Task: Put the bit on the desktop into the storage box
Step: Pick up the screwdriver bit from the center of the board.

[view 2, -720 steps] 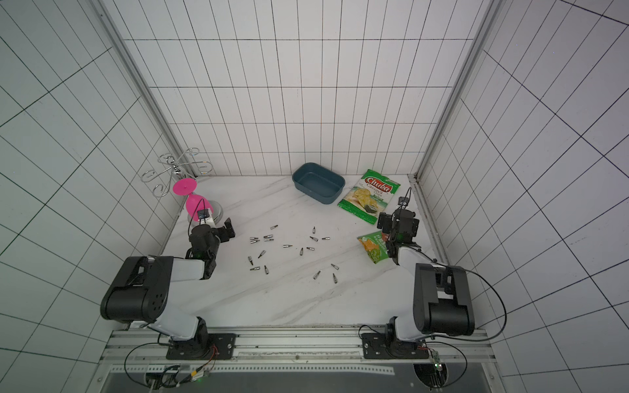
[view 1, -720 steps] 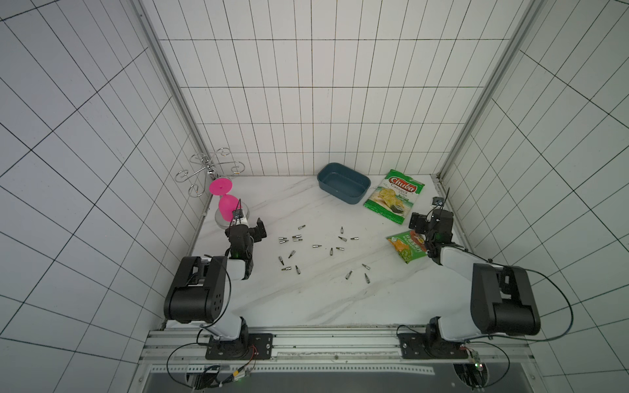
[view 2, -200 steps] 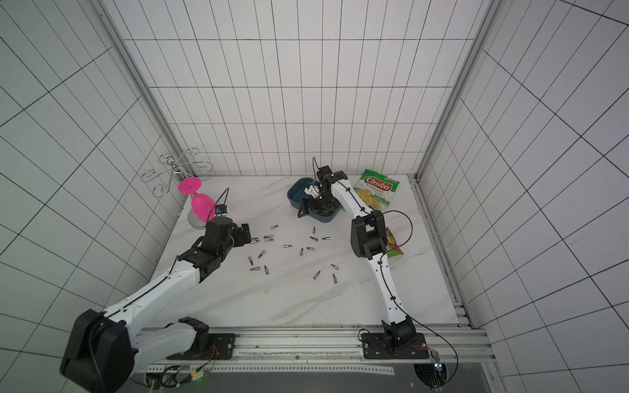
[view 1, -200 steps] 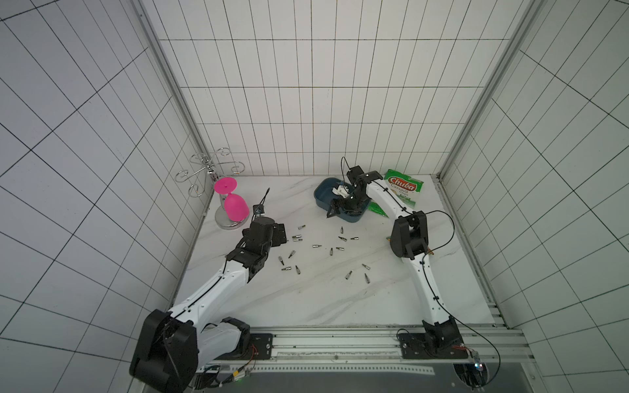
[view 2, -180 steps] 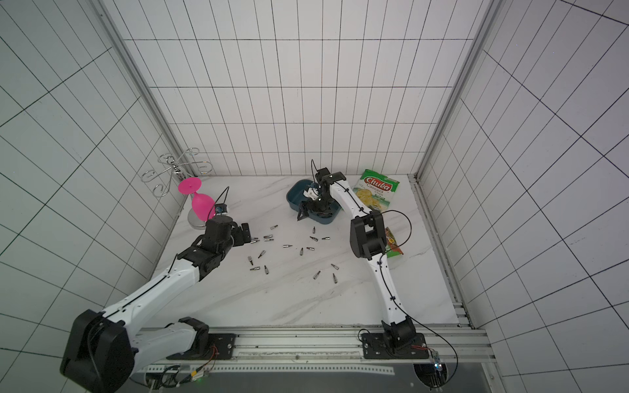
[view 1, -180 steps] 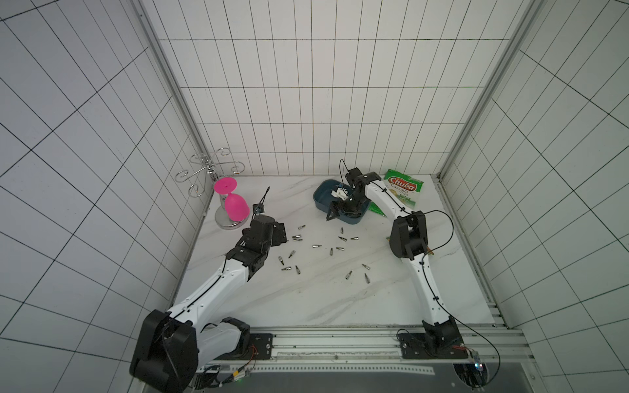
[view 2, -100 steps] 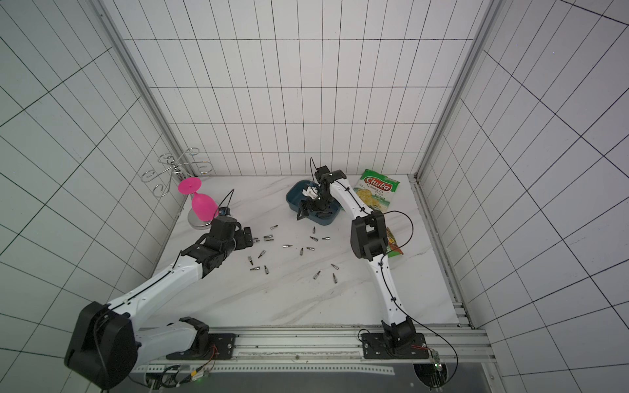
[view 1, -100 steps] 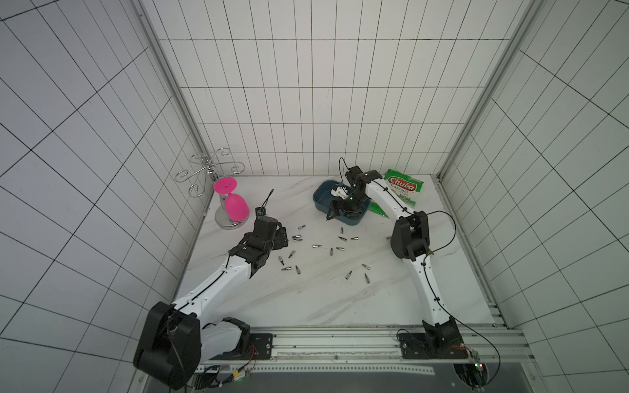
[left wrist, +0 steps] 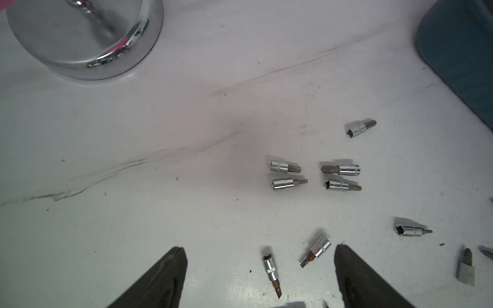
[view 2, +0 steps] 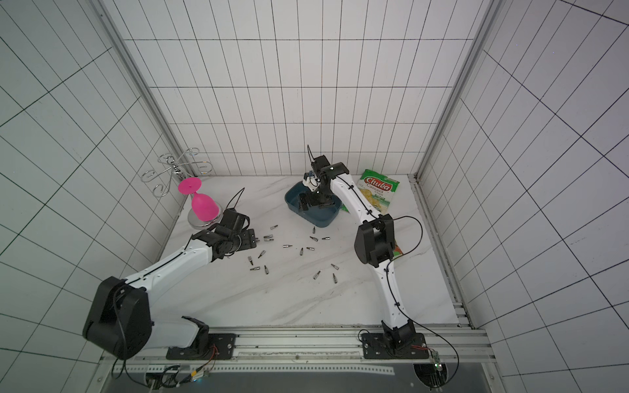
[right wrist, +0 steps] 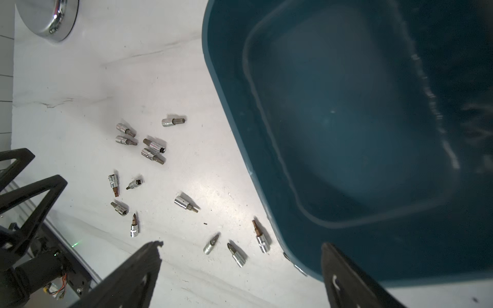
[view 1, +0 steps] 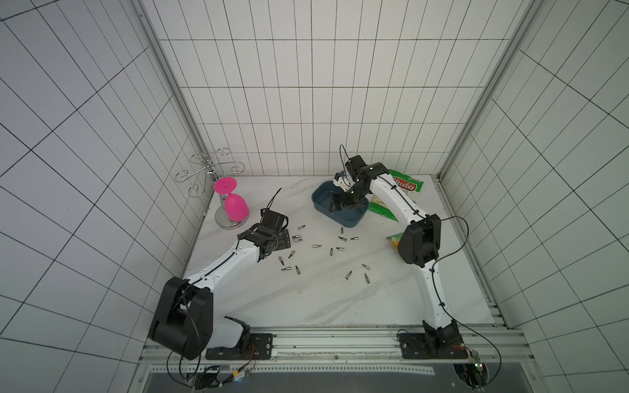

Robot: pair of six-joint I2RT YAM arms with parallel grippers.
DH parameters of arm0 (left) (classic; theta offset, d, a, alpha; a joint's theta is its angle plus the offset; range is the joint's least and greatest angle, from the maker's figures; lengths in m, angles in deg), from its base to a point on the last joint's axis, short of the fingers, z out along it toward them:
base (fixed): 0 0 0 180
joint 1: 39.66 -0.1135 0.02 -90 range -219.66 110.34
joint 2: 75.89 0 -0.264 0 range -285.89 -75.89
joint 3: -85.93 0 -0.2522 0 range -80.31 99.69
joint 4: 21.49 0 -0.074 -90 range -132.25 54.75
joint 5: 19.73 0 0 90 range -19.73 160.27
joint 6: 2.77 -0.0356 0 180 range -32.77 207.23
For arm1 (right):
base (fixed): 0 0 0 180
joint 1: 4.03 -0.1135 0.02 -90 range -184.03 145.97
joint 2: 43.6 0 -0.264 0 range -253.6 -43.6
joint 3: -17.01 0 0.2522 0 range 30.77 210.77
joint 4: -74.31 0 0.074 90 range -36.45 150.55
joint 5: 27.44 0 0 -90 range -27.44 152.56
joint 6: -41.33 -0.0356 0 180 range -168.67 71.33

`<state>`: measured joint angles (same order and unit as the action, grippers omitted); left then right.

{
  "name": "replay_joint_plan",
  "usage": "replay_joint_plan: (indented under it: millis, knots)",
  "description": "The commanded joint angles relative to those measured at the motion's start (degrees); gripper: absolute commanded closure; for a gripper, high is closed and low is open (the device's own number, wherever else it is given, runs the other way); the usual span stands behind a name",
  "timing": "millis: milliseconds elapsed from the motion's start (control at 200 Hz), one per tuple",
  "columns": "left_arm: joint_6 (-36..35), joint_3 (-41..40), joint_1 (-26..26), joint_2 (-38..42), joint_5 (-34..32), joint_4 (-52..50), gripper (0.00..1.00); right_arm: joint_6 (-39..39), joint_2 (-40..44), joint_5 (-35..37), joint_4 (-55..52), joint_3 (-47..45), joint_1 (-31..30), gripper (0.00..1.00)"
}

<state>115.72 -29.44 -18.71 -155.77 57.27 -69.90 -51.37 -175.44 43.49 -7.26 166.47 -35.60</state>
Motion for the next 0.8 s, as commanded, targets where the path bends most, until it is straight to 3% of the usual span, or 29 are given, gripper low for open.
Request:
replay_joint_plan:
  millis: [0, 185, 465, 795]
  knots:
    - [2.99, 2.02, 0.14, -2.96, 2.72, -5.68, 0.11, -2.8, 5.68, 8.24, -0.68, -1.58, 0.1, 0.03]
    - [4.96, 3.51, -0.02, -8.12, 5.72, -7.08, 0.18, -5.44, 13.09, 12.43, -0.84, -9.76, 0.1, 0.04]
    - [5.79, 4.83, -0.21, -12.35, 7.67, -6.9, 0.35, -6.79, 23.47, 16.82, 3.09, -27.47, 0.02, 0.04]
    - [5.79, 4.15, -0.56, -14.08, 7.55, -7.35, 0.48, -7.13, 25.75, 18.36, 3.66, -32.68, 0.1, 0.04]
